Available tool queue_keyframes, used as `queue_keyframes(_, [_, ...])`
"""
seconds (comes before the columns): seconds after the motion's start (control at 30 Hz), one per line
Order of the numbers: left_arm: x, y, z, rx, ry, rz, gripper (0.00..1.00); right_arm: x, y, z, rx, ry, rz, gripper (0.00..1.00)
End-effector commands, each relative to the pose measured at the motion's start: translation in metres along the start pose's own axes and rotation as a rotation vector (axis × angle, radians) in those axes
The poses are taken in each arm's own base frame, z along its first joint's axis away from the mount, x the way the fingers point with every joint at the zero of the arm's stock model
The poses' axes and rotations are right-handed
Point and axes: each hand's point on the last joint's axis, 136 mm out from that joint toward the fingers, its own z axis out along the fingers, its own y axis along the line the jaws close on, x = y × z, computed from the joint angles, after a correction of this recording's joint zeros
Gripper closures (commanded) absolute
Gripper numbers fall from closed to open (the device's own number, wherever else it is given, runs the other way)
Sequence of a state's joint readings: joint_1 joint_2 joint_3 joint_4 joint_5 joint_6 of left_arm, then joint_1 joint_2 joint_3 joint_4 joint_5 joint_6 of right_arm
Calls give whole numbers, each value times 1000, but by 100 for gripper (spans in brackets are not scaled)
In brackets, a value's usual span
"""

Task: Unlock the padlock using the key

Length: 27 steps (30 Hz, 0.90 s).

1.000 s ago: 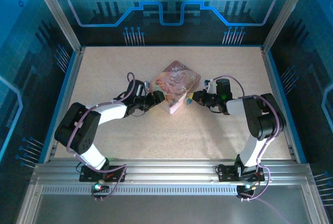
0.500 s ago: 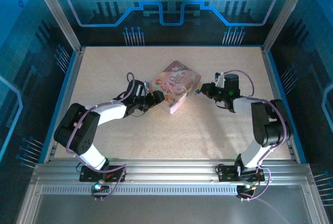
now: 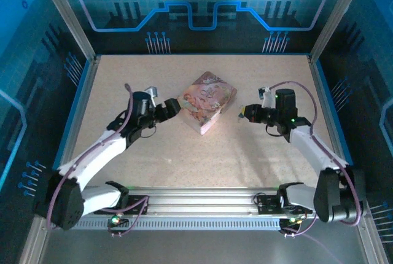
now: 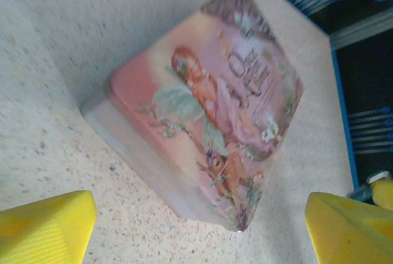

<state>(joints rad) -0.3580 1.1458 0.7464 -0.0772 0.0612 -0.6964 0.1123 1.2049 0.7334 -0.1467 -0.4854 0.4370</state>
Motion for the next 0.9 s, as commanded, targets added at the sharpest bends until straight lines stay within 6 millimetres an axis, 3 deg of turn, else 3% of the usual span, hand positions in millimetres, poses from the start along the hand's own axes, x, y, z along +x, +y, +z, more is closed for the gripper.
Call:
queue_keyframes(0.0, [-4,36,-26,-140,-91,38,5,59,0,-17,36,207,5,100])
queue_keyframes(0.23, [-12,60,-63,-174,-211,14,1,118,8,-26,64,416,87,100])
queue_keyframes(0.5, [-11,66,-69,-174,-224,-7,1,167,4,0,118,593,108,100])
queue_keyframes(0.67, [-9,68,-68,-179,-215,-9,1,185,-2,19,142,649,114,99])
queue_keyframes(0.87, [-5,71,-68,-188,-204,-8,1,189,-8,34,162,671,114,99])
